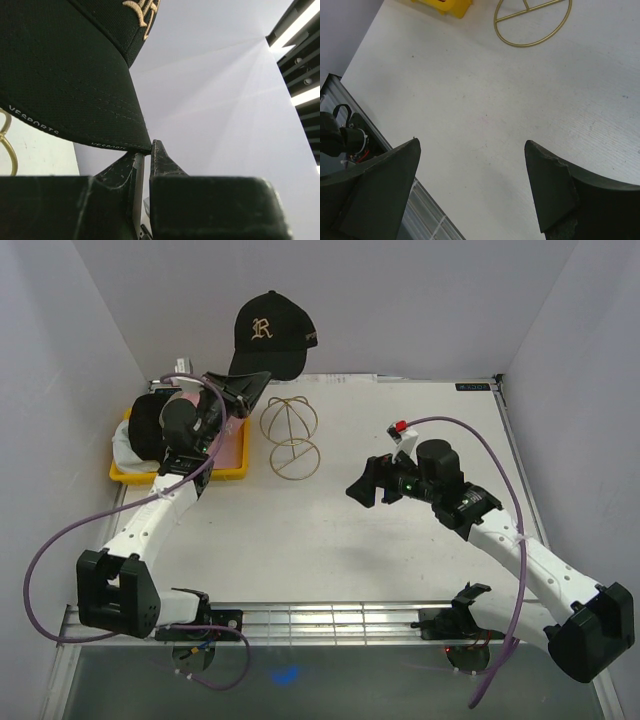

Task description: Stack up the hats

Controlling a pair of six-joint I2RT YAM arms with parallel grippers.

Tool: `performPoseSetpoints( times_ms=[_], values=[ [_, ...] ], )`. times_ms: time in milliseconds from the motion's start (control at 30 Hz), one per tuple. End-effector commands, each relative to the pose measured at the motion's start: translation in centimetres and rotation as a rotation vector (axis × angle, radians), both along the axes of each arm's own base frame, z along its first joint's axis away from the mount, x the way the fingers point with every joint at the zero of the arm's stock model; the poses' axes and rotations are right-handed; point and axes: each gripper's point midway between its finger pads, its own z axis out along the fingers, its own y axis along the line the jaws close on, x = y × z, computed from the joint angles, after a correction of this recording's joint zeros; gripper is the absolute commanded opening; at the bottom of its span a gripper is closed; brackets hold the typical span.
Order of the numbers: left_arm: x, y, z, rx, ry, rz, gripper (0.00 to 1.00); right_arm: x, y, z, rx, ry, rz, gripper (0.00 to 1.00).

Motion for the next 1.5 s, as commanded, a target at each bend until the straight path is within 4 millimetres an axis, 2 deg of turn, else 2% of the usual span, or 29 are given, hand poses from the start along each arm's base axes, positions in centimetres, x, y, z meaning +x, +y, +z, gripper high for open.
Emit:
performPoseSetpoints(
  times_ms=[0, 100, 133, 167, 267, 367, 400, 600, 1100, 1467],
  values=[
    [-1.9, -1.0, 2.9, -0.054, -0.128, -0.033, 0.00, 0.3, 0.1, 3.0, 0.046, -0.060, -0.005, 0.89],
    [-2.8, -2.6, 1.3, -0.060, -0.095, -0.054, 0.00, 0.2, -0.2, 3.0, 0.043, -0.058, -0.013, 0.89],
    [-3.4, -2.5, 1.3, -0.064, -0.097, -0.049, 0.00, 0.1, -0.1, 3.1, 0.044, -0.059, -0.012, 0.89],
    [-3.4, -2.4, 0.2, -0.062, -0.076, -0.030, 0.00, 0.0, -0.2, 3.1, 0.046, -0.059, -0.012, 0.90],
    [-4.3, -2.4, -0.9, -0.052, -0.069, -0.020, 0.00, -0.3, -0.3, 3.1, 0.049, -0.053, -0.012, 0.90],
    [-4.9, -1.8, -1.3, -0.059, -0.071, 0.031, 0.00, -0.6, -0.5, 3.0, 0.050, -0.049, -0.011, 0.90],
    [-4.8, -1.5, -2.2, -0.047, -0.061, 0.062, 0.00, -0.6, -0.5, 2.9, 0.049, -0.046, -0.011, 0.90],
    [-5.4, -0.7, -3.6, -0.038, -0.050, 0.109, 0.00, -1.2, -0.9, 2.1, 0.038, -0.025, -0.018, 0.90],
    [-7.0, -2.2, -8.0, -0.013, 0.002, 0.079, 0.00, -1.3, -0.8, 0.6, 0.062, 0.018, -0.037, 0.90],
    [-7.3, -3.4, -11.5, 0.011, 0.056, 0.083, 0.00, -1.3, -0.9, -0.4, 0.053, 0.029, -0.044, 0.90]
  ],
)
